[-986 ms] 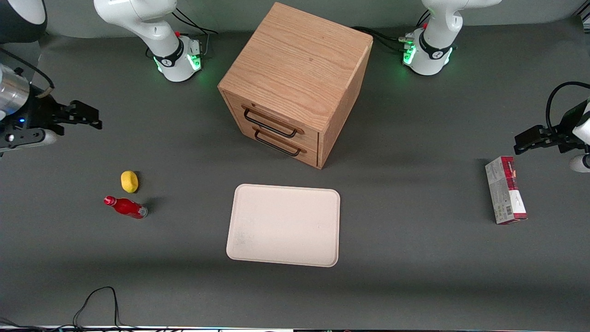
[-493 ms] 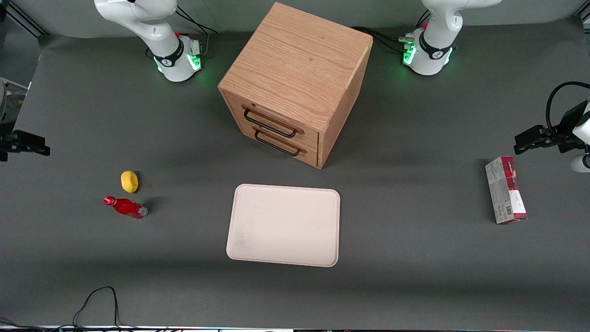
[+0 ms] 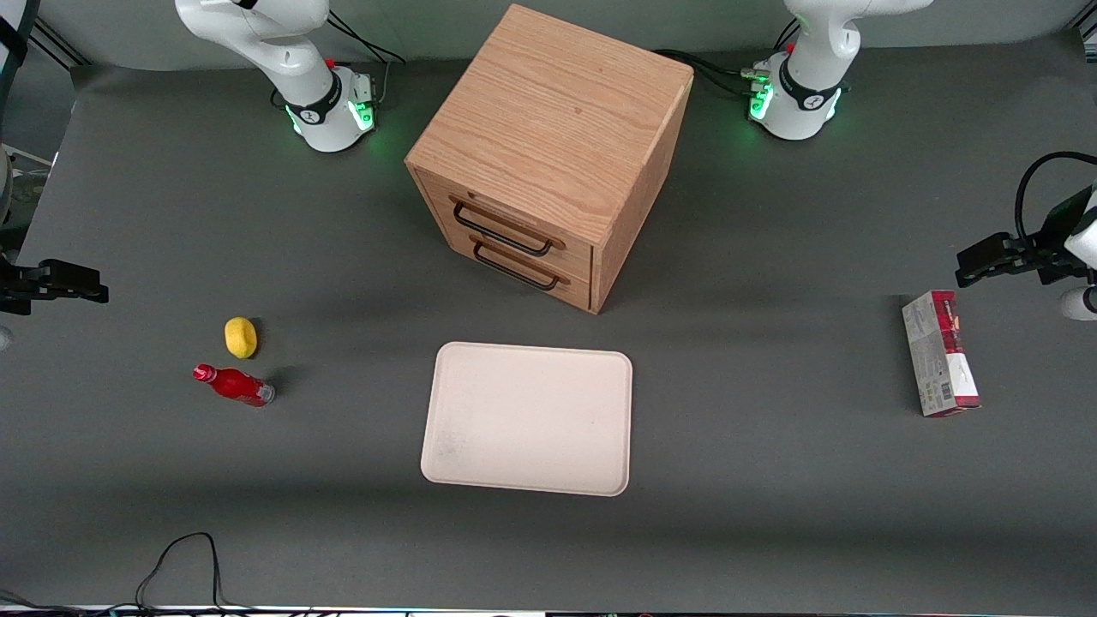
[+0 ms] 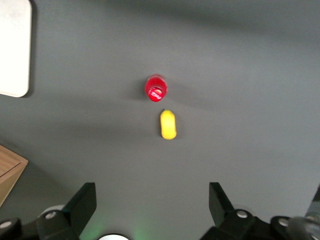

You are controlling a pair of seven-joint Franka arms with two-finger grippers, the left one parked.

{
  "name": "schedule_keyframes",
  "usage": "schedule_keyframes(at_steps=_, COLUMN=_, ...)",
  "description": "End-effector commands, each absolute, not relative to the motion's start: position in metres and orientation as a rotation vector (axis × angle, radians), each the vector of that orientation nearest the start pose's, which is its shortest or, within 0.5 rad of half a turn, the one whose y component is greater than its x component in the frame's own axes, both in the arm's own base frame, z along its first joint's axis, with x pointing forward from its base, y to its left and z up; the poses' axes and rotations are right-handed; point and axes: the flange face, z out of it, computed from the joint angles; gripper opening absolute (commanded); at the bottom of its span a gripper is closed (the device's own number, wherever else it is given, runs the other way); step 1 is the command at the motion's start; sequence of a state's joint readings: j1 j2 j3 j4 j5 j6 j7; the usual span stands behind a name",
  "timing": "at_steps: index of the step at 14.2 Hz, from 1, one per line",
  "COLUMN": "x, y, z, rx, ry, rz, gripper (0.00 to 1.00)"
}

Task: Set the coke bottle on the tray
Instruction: 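Lower the open right gripper over the bottle cap and close it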

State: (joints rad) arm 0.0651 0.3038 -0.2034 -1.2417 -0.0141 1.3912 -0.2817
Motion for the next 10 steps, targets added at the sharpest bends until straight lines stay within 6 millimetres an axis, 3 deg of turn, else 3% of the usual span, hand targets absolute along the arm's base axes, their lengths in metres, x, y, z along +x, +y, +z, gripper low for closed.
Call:
schedule_keyframes(at_steps=1, x=0.626, y=-0.07, z=0.551, rx=-3.108, ry=-0.248, rz=0.283, gripper=1.0)
schedule_keyframes(at_steps=6, x=0.633, y=-0.072, z=0.441, rx=-3.114, ry=-0.242, rz=0.211, gripper=1.0)
schedule_keyframes(at_steps=10, x=0.627, y=-0.074, z=0.377, rx=-3.135, ry=-0.241, rz=0.131, gripper=1.0)
